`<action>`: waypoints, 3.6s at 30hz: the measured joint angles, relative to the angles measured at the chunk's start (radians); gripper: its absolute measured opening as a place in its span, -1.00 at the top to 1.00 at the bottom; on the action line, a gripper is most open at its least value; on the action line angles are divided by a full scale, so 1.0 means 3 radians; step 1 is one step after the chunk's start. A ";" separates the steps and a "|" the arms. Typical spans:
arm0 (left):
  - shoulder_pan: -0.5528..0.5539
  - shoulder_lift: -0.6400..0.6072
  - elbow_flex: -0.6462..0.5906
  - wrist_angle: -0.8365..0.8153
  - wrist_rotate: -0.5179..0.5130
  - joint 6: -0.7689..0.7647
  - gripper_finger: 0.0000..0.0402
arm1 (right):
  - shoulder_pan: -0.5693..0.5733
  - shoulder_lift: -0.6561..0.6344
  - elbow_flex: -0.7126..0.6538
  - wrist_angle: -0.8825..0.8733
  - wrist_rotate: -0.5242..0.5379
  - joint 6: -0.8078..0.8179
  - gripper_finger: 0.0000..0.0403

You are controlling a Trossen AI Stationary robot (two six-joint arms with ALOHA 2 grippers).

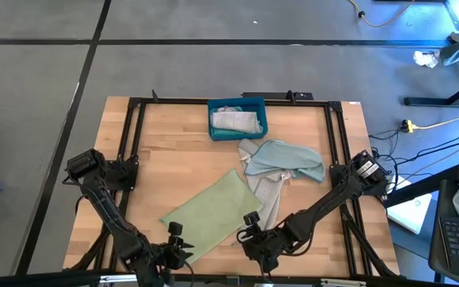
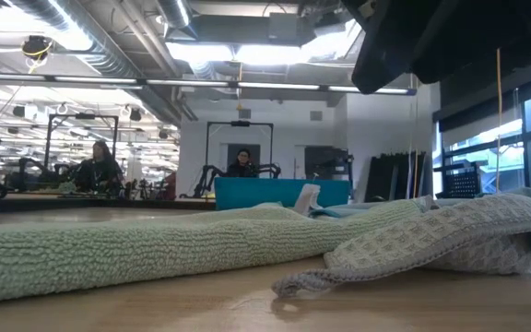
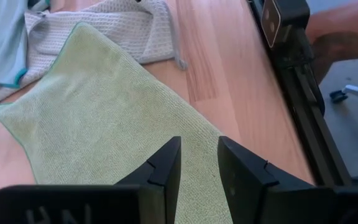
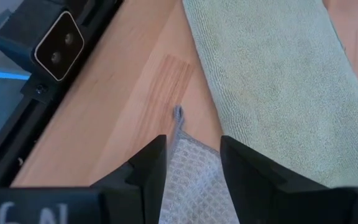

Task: Fold microfiber towels
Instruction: Fold the green towel

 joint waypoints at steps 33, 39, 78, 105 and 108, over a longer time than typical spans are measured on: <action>-0.0168 0.0144 0.0000 0.0074 0.0819 0.0394 0.42 | -0.0149 0.0820 0.0657 0.0476 0.0470 -0.0939 -0.14; -0.0108 0.0172 0.0000 -0.0007 0.0911 0.0687 0.21 | -0.0148 0.0820 0.0657 0.0485 0.0468 -0.0798 -0.12; 0.0075 0.0571 0.0000 0.0368 0.0851 0.0496 0.27 | -0.0174 0.0819 0.0657 0.0456 0.0524 -0.0639 -0.12; 0.0166 0.0546 0.0573 -0.0542 0.0650 0.0529 0.99 | -0.0234 0.0845 0.0657 0.1583 -0.0033 -0.0822 -0.12; 0.0202 0.0546 0.0678 -0.0732 0.0520 0.0535 1.00 | -0.0235 0.0952 0.0657 0.1787 -0.0066 -0.0825 -0.12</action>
